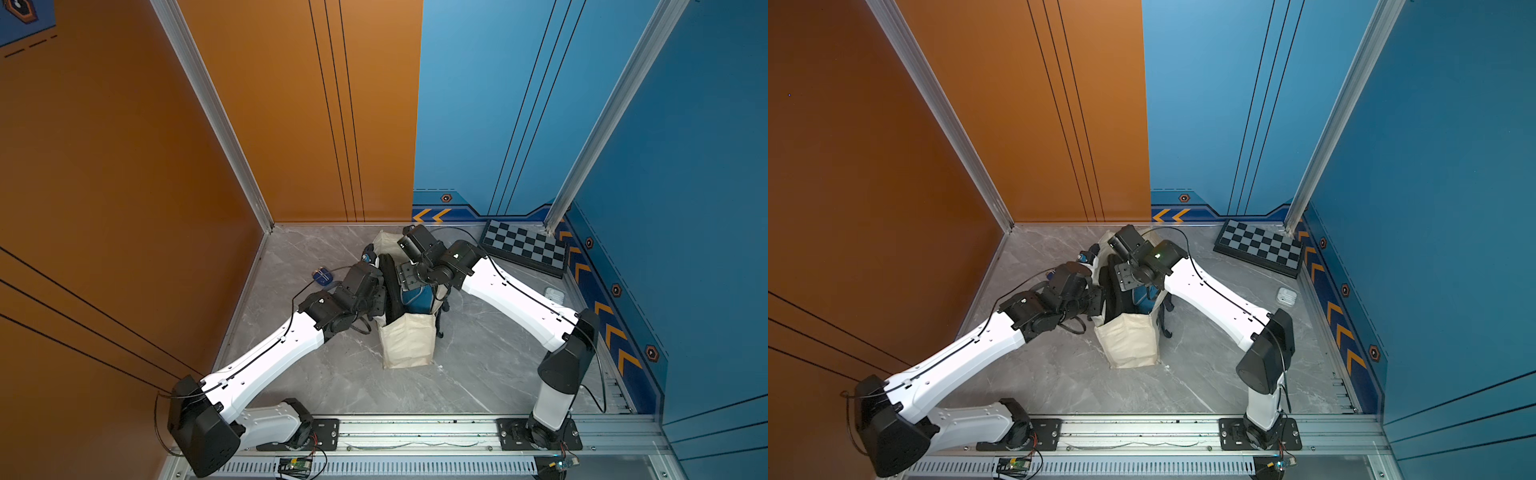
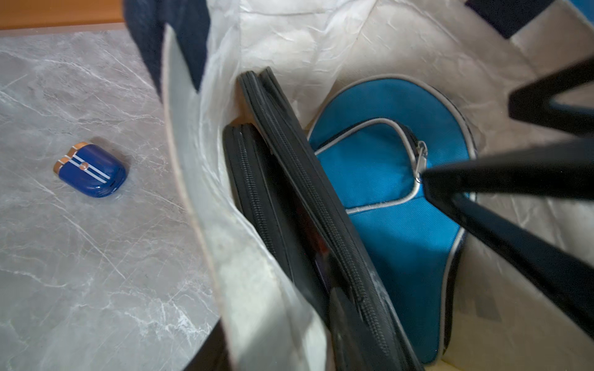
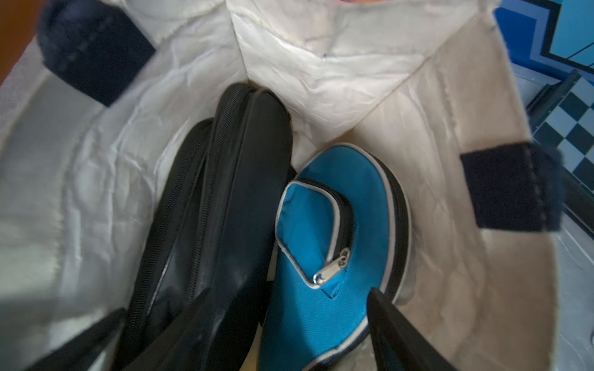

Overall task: Remove the ping pong set from the canvas bag
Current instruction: Pick up the ping pong set from the canvas bag.

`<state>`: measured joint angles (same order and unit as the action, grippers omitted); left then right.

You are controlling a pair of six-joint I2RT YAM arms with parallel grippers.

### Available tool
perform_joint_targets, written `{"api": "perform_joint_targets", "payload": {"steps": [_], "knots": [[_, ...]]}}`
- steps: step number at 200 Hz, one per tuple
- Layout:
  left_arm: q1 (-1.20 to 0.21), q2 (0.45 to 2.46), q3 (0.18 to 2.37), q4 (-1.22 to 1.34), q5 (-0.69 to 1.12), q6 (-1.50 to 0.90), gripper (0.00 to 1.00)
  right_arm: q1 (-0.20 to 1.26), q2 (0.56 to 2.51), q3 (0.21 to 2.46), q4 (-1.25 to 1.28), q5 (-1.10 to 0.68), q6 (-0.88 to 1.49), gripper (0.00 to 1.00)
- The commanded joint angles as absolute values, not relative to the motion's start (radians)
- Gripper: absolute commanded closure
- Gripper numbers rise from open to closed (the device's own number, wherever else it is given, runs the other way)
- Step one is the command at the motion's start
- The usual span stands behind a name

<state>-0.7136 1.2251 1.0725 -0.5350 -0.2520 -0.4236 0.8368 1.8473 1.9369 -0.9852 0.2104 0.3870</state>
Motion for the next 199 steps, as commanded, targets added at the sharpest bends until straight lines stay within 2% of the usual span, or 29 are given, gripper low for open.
{"api": "perform_joint_targets", "payload": {"steps": [1,22,42,125,164,199], "knots": [[-0.738,1.219,1.037,-0.533,-0.288,-0.452,0.61,0.827,1.915,2.016,-1.1,0.15,0.425,0.28],[-0.742,1.191,0.972,-0.512,-0.312,-0.463,0.67,0.812,1.986,2.082,-1.139,0.147,0.438,0.33],[-0.747,1.16,0.939,-0.491,-0.334,-0.456,0.68,0.792,2.012,2.095,-1.15,0.154,0.449,0.37],[-0.785,1.115,0.86,-0.366,-0.401,-0.41,0.69,0.729,2.044,2.085,-1.16,0.165,0.435,0.4],[-0.792,1.063,0.823,-0.273,-0.419,-0.39,0.7,0.763,2.051,2.143,-1.095,0.049,0.429,0.4],[-0.793,0.97,0.788,-0.148,-0.45,-0.342,0.71,0.793,2.068,2.207,-1.08,0.04,0.432,0.39]]}}
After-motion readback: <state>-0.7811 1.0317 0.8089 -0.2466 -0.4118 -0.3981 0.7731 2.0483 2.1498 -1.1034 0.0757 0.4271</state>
